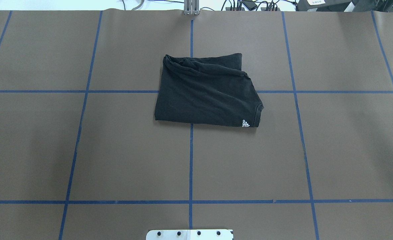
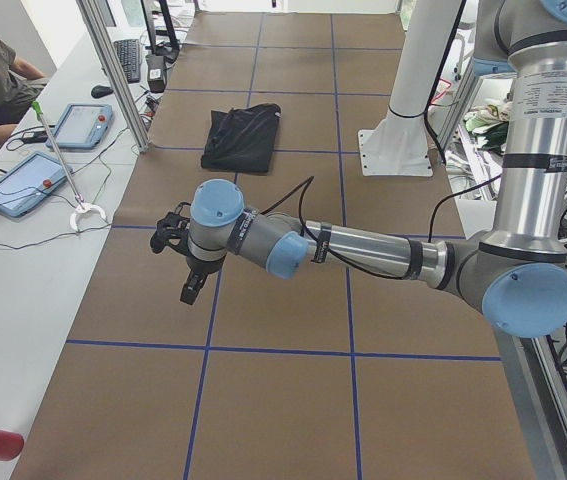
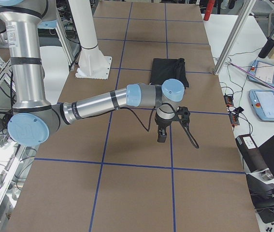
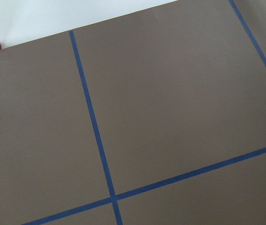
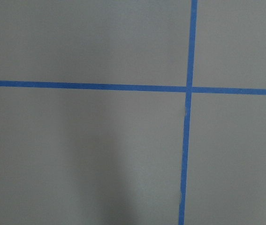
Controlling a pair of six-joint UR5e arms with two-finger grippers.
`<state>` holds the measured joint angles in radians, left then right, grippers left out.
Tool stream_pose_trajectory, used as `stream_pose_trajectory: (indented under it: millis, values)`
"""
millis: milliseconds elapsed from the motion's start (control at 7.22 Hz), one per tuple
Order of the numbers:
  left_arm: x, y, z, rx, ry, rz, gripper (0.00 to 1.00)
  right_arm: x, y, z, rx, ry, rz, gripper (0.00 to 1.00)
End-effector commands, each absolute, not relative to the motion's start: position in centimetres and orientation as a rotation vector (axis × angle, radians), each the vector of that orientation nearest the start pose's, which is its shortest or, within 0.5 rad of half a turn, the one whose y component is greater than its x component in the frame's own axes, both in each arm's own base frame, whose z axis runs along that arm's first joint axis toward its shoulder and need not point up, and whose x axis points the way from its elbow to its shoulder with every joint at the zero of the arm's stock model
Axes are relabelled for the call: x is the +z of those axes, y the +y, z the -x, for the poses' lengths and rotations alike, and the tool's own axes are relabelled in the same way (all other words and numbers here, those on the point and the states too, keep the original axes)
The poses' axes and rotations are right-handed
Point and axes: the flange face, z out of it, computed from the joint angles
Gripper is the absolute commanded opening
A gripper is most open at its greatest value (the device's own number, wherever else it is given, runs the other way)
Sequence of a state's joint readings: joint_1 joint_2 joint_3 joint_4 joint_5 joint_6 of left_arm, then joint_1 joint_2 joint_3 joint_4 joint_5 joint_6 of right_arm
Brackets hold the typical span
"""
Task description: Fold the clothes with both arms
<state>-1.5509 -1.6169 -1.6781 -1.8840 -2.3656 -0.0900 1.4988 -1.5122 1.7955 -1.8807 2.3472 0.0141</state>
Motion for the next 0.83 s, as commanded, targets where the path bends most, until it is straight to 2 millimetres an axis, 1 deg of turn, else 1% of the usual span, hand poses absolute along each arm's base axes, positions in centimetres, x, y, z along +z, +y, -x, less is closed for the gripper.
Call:
stream_pose_trajectory:
  millis: [0, 138, 277, 415, 554, 692]
  values:
    - [54.1, -51.9, 4.9, 0.126, 0.808, -0.398, 0.99, 56.4, -49.7, -2.7, -0.036, -0.772, 0.085, 1.0]
    - [54.7, -51.1, 4.9, 0.123, 0.808, -0.388, 0.99, 57.0, -49.4, -2.7, -0.022, -0.775, 0.101, 1.0]
    - [54.6, -50.9, 4.9, 0.124, 0.807, -0.391, 0.99, 56.7, -49.7, -1.8, -0.041, -0.776, 0.103, 1.0]
    - [54.2, -50.6, 4.8, 0.131, 0.813, -0.396, 0.99, 55.9, -49.7, -0.8, -0.075, -0.777, 0.09, 1.0]
    - [53.6, -49.8, 4.5, 0.144, 0.859, -0.396, 0.99, 56.1, -49.5, -0.8, -0.072, -0.781, 0.094, 1.0]
    - [52.9, -49.7, 4.5, 0.15, 0.87, -0.406, 0.99, 56.2, -49.4, -0.9, -0.069, -0.781, 0.097, 1.0]
